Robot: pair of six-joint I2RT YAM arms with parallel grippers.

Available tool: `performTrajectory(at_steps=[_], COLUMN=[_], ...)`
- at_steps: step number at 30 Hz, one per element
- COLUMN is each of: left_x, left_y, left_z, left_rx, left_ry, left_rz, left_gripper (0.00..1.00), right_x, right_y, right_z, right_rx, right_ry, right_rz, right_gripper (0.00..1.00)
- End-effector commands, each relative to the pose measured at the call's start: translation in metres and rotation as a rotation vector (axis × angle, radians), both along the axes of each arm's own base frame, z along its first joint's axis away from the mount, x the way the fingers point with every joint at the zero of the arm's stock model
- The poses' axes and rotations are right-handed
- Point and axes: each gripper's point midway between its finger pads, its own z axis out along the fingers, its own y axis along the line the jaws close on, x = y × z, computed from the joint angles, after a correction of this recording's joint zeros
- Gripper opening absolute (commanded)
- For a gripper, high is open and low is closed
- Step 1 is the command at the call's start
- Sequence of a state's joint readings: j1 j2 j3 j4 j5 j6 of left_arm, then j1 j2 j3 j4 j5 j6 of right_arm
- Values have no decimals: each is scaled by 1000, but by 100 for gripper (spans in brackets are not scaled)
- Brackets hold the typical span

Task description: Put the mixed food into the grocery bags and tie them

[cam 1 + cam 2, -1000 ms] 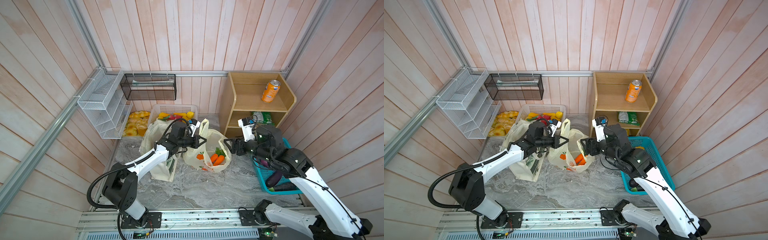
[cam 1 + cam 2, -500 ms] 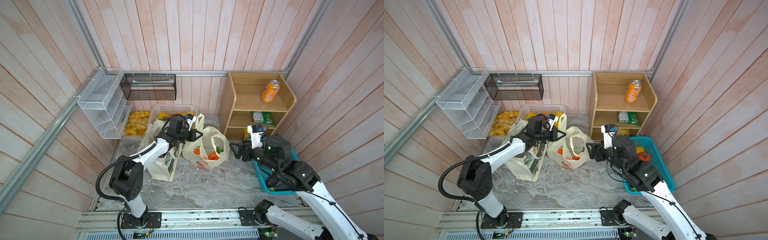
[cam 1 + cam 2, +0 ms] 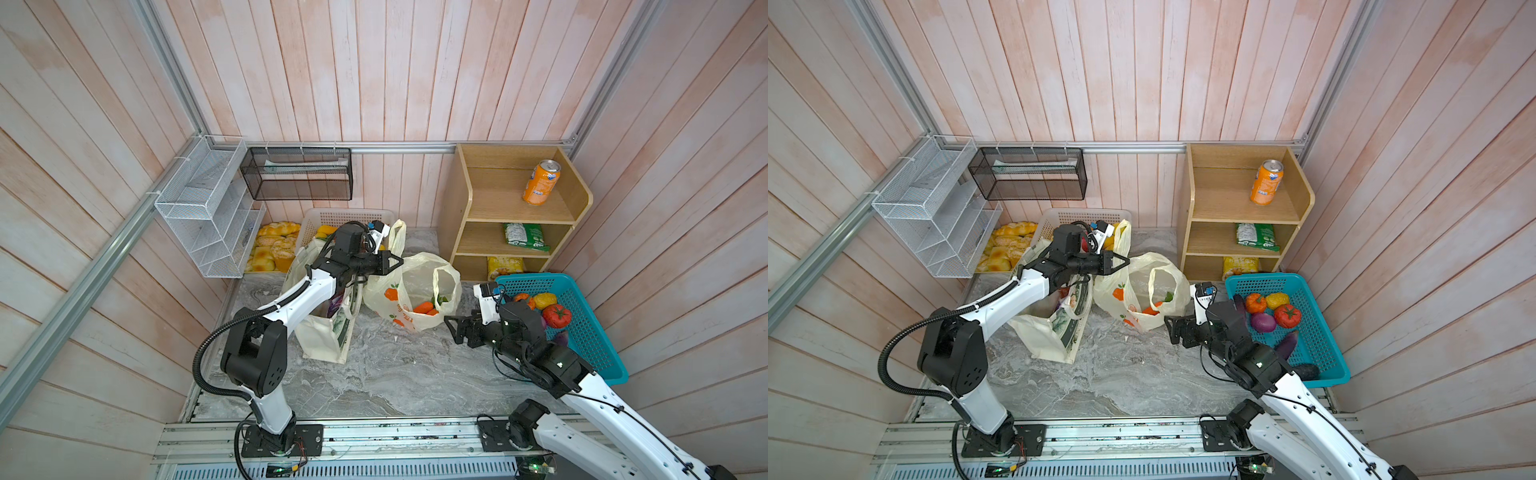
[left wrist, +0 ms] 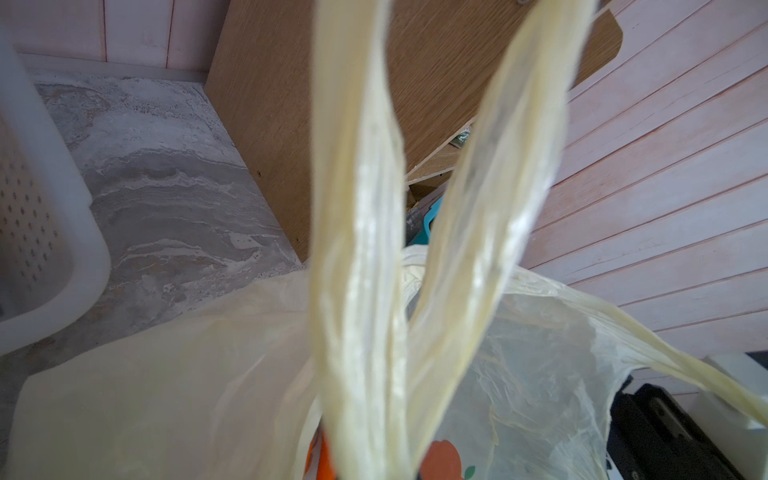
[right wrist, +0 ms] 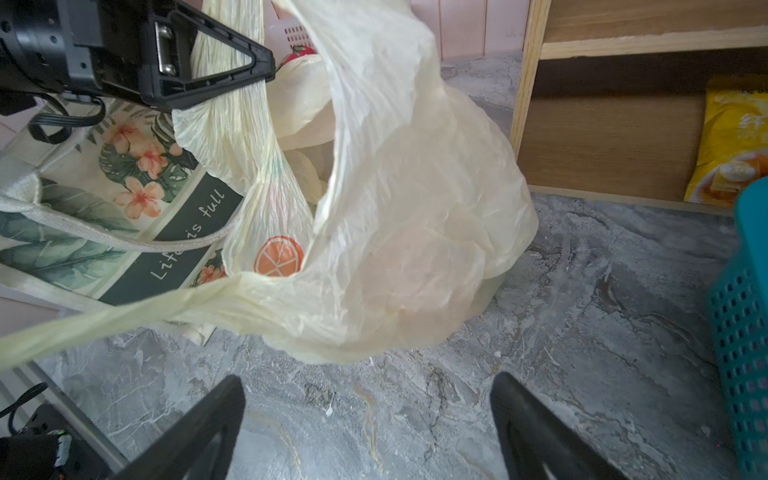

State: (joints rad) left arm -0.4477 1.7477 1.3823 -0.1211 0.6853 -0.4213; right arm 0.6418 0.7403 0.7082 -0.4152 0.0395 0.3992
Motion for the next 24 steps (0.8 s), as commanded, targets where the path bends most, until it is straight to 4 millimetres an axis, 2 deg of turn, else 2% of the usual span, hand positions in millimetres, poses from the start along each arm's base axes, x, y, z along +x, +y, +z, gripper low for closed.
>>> performTrajectory(at_steps=[1, 11, 18, 24], left_x=[2, 2, 4, 5], left_y=[-3, -5, -8, -11], left_z=[-2, -5, -3, -7], left_rx=[3, 3, 4, 4], left_ry=[-4, 5, 3, 10], left_rz=[-31, -47, -62, -87], left_gripper=[0, 0, 0, 0], right_x=[18, 74, 110, 133], right_y=[5, 9, 15, 31], right_z=[14, 26, 32, 21], right_rx=[0, -171, -165, -181], right_ry=[-75, -174, -210, -189], right_rz=[-27, -95, -71, 7], right_gripper=[94, 96, 96, 91])
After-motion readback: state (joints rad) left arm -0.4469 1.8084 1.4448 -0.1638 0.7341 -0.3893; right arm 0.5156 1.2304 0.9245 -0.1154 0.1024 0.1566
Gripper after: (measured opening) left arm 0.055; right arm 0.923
